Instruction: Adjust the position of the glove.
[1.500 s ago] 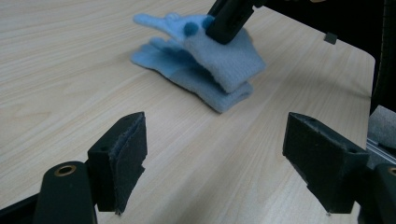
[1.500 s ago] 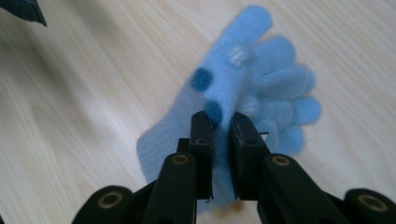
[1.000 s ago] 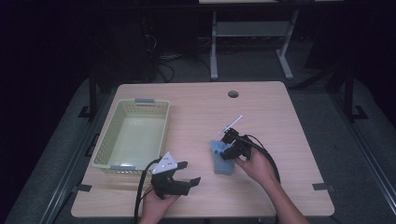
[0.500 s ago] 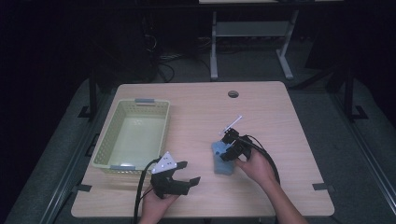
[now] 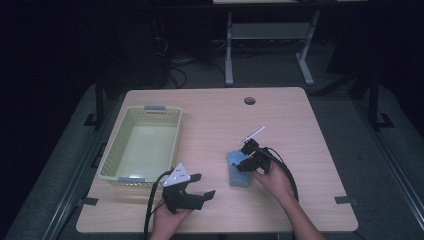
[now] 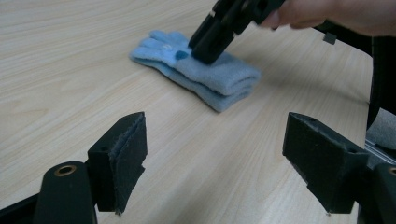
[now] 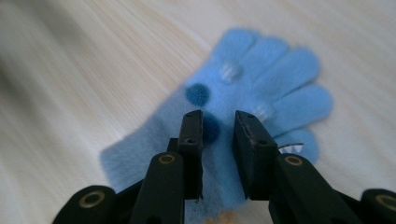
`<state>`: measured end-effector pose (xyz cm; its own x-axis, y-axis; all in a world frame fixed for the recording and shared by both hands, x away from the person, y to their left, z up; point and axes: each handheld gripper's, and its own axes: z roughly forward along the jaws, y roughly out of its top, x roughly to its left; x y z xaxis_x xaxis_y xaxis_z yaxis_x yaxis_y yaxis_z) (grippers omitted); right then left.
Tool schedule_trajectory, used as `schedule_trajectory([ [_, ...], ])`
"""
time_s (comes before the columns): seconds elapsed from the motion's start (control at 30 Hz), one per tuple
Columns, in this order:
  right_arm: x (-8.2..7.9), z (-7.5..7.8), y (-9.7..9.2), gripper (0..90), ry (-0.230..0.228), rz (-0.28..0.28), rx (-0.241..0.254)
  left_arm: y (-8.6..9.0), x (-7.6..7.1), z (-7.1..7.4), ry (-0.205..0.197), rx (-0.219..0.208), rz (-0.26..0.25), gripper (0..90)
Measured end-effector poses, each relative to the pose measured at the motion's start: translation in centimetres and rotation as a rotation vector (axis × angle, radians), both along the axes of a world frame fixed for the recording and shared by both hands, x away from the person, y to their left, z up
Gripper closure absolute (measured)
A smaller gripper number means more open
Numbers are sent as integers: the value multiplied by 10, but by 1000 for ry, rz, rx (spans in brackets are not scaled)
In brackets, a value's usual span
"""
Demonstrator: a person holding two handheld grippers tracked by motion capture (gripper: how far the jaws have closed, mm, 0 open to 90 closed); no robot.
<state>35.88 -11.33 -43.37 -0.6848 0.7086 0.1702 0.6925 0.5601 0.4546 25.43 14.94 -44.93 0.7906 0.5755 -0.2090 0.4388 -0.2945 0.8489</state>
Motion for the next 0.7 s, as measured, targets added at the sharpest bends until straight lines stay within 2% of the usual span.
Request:
schedule_trajectory([
  [0.07,0,-6,0,695,8,4,5,0,1,0,3,10,-5,216],
  [0.13,0,-4,-3,591,5,-10,30,0,1,-1,12,-1,-5,216],
  [0.27,-4,2,-6,499,-12,-23,52,-4,3,-3,30,-6,-7,216],
  [0.4,-11,7,-16,387,-5,-39,117,-11,5,-4,43,-10,-16,216],
  [0.5,-18,6,-26,341,-8,-74,163,-14,7,-4,53,-20,-15,216],
  [0.53,-20,7,-29,324,4,-93,176,-17,9,-2,64,-28,-16,216],
  [0.67,-25,4,-43,285,3,-135,234,-21,13,1,85,-47,-9,228],
  [0.7,-26,3,-46,277,6,-144,247,-25,17,2,125,-76,6,235],
])
